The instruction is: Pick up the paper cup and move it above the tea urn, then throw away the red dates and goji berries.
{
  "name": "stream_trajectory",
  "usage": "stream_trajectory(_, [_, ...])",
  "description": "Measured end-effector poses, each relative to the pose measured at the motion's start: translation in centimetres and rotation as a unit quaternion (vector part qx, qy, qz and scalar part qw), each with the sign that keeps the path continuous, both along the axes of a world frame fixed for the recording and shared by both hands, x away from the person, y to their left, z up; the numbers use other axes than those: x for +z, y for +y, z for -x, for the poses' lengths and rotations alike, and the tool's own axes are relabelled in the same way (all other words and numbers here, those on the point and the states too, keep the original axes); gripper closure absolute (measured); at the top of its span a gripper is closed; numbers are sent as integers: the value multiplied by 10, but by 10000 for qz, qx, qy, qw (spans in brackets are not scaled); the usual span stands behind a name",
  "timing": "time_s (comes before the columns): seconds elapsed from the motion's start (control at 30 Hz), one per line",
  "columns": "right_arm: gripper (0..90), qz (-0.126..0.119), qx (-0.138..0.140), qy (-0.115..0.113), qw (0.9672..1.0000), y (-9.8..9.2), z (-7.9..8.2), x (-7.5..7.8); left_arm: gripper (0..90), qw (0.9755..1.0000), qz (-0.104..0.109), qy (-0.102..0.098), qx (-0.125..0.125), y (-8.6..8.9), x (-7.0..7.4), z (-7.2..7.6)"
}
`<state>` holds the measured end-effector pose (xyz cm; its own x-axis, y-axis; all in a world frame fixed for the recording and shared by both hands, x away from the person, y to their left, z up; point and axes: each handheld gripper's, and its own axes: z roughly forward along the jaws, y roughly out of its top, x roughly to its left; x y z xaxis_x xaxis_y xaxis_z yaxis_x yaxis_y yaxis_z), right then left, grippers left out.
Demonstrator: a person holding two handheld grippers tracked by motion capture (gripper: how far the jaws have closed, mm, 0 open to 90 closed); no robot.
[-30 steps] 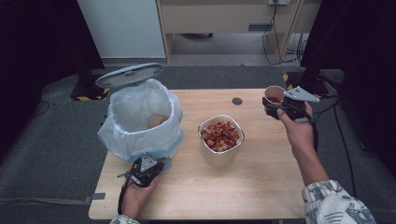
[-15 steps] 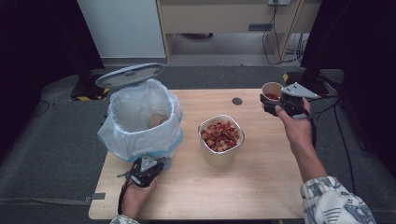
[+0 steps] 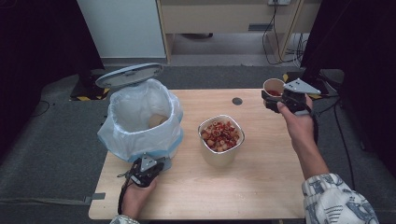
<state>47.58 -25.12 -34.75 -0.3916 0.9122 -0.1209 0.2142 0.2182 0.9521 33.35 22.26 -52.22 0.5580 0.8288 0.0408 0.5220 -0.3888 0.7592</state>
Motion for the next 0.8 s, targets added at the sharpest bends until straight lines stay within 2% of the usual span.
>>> stream_trajectory(0.47, [281,23,14,-18,10000,3,-2,6,892,10000,-7,0,-1,0,0,0])
stream_trajectory(0.63, [281,86,165,-67,9998,13,-4,12,892,10000,-5,-3,-2,0,0,0])
stream_trajectory(0.8, [281,121,139,-101,9998,14,-7,20,892,10000,-2,-2,0,0,0,0])
